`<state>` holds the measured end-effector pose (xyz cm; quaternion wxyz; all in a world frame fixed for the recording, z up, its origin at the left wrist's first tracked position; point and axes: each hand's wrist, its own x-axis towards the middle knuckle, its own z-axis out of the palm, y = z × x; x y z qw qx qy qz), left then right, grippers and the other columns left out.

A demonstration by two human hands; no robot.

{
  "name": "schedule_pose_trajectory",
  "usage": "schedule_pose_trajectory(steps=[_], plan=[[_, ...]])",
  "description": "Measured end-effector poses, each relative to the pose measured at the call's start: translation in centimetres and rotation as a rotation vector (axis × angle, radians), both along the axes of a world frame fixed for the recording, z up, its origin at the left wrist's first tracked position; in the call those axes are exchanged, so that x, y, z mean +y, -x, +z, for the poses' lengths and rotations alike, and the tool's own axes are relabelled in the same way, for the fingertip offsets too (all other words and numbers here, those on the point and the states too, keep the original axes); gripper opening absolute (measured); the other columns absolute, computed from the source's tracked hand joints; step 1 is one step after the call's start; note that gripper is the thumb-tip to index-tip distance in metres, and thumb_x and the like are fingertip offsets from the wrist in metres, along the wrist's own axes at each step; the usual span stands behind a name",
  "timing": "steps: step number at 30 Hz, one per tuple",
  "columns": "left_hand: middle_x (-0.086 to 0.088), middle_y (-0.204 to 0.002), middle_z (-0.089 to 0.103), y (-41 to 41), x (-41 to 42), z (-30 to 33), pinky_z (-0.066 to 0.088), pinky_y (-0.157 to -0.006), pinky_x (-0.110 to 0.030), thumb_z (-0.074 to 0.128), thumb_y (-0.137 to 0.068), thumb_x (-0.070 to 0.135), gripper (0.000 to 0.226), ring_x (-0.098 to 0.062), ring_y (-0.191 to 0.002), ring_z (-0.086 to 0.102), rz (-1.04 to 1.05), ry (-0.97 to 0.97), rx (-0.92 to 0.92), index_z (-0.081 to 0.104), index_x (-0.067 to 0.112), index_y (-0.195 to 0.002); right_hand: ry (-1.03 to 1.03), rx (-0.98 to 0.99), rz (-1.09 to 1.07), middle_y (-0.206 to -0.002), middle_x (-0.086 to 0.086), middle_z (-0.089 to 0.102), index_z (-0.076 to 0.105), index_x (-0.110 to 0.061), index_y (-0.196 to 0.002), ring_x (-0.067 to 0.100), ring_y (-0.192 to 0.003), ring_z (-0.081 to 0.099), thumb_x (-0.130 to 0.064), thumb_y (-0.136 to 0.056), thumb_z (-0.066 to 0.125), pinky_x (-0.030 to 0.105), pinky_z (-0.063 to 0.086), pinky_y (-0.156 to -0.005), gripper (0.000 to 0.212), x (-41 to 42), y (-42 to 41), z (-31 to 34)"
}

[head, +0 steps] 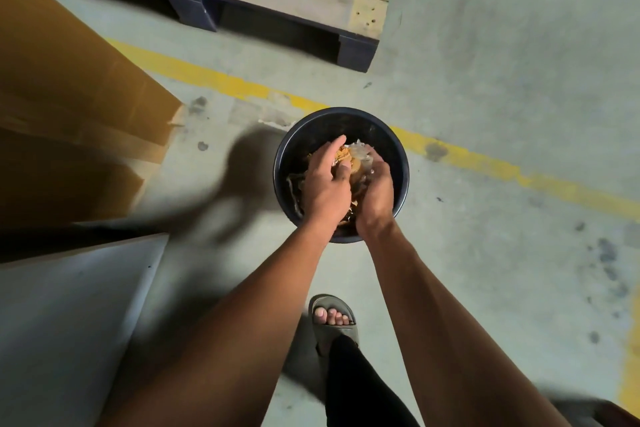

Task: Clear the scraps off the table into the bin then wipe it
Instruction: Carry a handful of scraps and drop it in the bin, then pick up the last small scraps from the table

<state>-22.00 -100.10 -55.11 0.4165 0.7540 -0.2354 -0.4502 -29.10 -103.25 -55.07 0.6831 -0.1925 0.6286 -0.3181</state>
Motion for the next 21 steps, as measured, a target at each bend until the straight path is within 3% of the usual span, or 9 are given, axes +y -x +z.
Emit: schedule_pose_trajectory(steps=[4, 5, 7, 8, 10, 13, 15, 18, 21], plan=[[0.012, -0.18, 0.016, -1.3, -1.2, -0.9, 0.015, -0.136, -0.051, 0.045, -0.114, 0.016, 0.061, -0.018, -0.167, 0.012, -0.13, -0.098, 0.055, 0.037, 0.052, -0.163, 0.058, 0.11, 0.078, -0.168, 0.002, 0.046, 0.04, -0.032, -0.165, 0.019, -0.15, 0.05, -0.037, -0.086, 0.054, 0.047, 0.041, -0.126, 0.081, 0.3, 1.0, -0.7], [0.014, -0.18, 0.014, -1.6, -1.3, -0.5, 0.013, -0.136, -0.05, 0.044, -0.112, 0.011, 0.067, -0.018, -0.167, 0.01, -0.137, -0.147, 0.056, 0.034, 0.051, -0.164, 0.074, 0.138, 0.084, -0.174, 0.0, 0.035, 0.038, -0.029, -0.167, 0.018, -0.157, 0.039, -0.033, -0.089, 0.051, 0.045, 0.034, -0.13, 0.079, 0.5, 0.9, -0.3], [0.012, -0.176, 0.03, -2.4, -0.9, 0.1, 0.032, -0.129, -0.039, 0.043, -0.101, 0.0, 0.076, -0.018, -0.16, 0.033, -0.063, -0.214, 0.039, 0.045, 0.047, -0.16, 0.097, 0.179, 0.062, -0.178, 0.002, 0.024, 0.042, -0.016, -0.165, 0.017, -0.164, 0.024, -0.015, -0.102, 0.043, 0.035, 0.025, -0.131, 0.063, 0.6, 1.2, 0.6], [0.009, -0.168, 0.046, -2.8, -0.4, 0.7, 0.044, -0.12, -0.034, 0.042, -0.095, -0.002, 0.076, -0.017, -0.149, 0.049, -0.002, -0.22, 0.049, 0.054, 0.046, -0.154, 0.104, 0.191, 0.048, -0.177, 0.007, 0.027, 0.046, -0.01, -0.162, 0.02, -0.164, 0.025, -0.007, -0.104, 0.041, 0.034, 0.027, -0.129, 0.058, 0.7, 1.4, 1.1], [0.005, -0.141, 0.068, -3.4, 0.9, 1.9, 0.056, -0.108, -0.037, 0.042, -0.089, 0.0, 0.07, -0.018, -0.126, 0.066, 0.087, -0.198, 0.083, 0.069, 0.041, -0.138, 0.125, 0.225, 0.041, -0.163, 0.012, 0.05, 0.057, -0.009, -0.151, 0.028, -0.154, 0.044, -0.006, -0.098, 0.043, 0.043, 0.039, -0.127, 0.054, 1.1, 1.5, 2.5], [-0.001, -0.132, 0.068, -4.4, 2.7, 6.2, 0.06, -0.094, -0.029, 0.041, -0.093, -0.006, 0.064, -0.01, -0.114, 0.067, 0.135, -0.206, 0.136, 0.075, 0.032, -0.131, 0.146, 0.366, 0.138, -0.125, -0.004, 0.072, 0.066, -0.018, -0.133, 0.023, -0.127, 0.067, 0.007, -0.097, 0.041, 0.039, 0.055, -0.111, 0.05, 2.0, 0.7, 6.2], [-0.002, -0.13, 0.07, -4.9, 3.5, 9.3, 0.058, -0.082, -0.02, 0.041, -0.094, -0.006, 0.061, -0.007, -0.111, 0.068, 0.138, -0.226, 0.13, 0.075, 0.028, -0.131, 0.135, 0.442, 0.179, -0.127, -0.003, 0.073, 0.07, -0.015, -0.134, 0.022, -0.126, 0.069, 0.01, -0.094, 0.043, 0.038, 0.056, -0.11, 0.055, 2.5, -0.1, 8.4], [0.002, -0.127, 0.075, -6.3, 4.8, 14.1, 0.054, -0.082, -0.015, 0.046, -0.097, -0.005, 0.053, -0.009, -0.11, 0.068, 0.165, -0.196, 0.097, 0.077, 0.024, -0.128, 0.189, 0.433, 0.264, -0.134, 0.002, 0.074, 0.071, -0.013, -0.136, 0.018, -0.126, 0.069, 0.011, -0.092, 0.043, 0.043, 0.053, -0.115, 0.057, 3.7, -2.1, 12.7], [0.012, -0.111, 0.073, -8.3, 5.7, 19.6, 0.046, -0.075, -0.01, 0.051, -0.1, -0.001, 0.045, 0.006, -0.091, 0.065, 0.181, -0.168, 0.009, 0.077, 0.026, -0.126, 0.312, 0.393, 0.37, -0.127, 0.0, 0.076, 0.074, -0.011, -0.13, 0.011, -0.119, 0.069, 0.01, -0.098, 0.047, 0.03, 0.051, -0.113, 0.047, 4.7, -5.2, 18.0]])
